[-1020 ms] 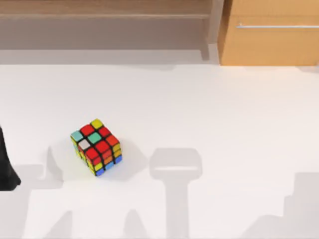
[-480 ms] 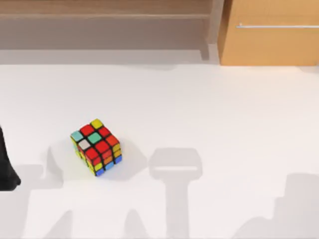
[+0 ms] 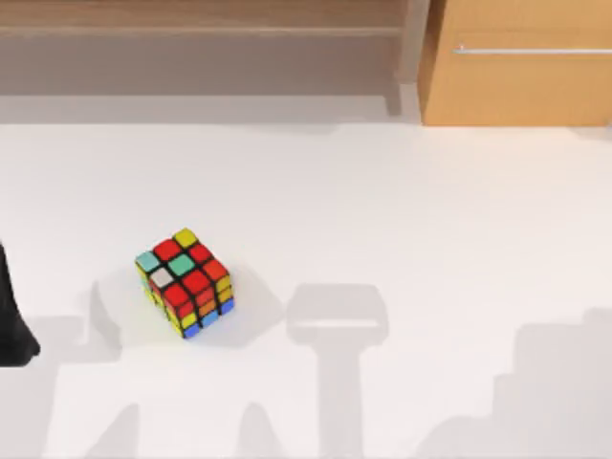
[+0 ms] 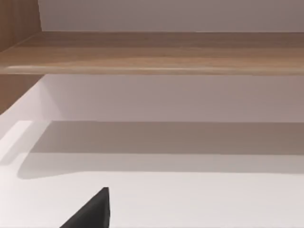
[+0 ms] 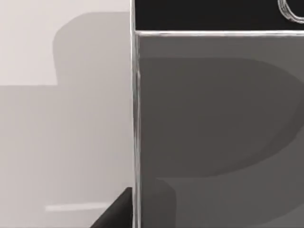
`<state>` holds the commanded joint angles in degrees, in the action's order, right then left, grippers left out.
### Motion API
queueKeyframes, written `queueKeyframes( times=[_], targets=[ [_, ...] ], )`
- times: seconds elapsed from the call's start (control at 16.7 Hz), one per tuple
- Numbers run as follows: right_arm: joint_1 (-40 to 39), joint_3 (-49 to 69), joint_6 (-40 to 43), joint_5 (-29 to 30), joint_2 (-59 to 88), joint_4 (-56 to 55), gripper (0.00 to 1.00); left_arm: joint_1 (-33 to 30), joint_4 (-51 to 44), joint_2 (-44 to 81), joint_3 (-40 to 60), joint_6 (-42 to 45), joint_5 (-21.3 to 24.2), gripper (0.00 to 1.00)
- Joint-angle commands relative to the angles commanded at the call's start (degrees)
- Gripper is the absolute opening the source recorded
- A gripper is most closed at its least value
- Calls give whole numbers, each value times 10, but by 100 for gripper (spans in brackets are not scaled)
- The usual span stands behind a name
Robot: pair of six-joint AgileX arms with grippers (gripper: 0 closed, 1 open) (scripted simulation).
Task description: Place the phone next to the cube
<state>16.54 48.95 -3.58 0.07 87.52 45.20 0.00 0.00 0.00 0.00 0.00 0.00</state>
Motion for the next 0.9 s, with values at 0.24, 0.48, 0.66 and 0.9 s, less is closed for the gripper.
queueKeyframes(
  times=[0.24, 0.48, 0.66, 0.9],
  targets=[
    [-27, 102, -18, 2, 13, 18, 0, 0, 0, 0, 0, 0, 0, 100],
    [-74, 230, -46, 5, 58, 45, 0, 0, 0, 0, 0, 0, 0, 100],
    [-120, 328, -75, 7, 98, 73, 0, 0, 0, 0, 0, 0, 0, 100],
    [-193, 444, -124, 8, 160, 116, 0, 0, 0, 0, 0, 0, 0, 100]
  ],
)
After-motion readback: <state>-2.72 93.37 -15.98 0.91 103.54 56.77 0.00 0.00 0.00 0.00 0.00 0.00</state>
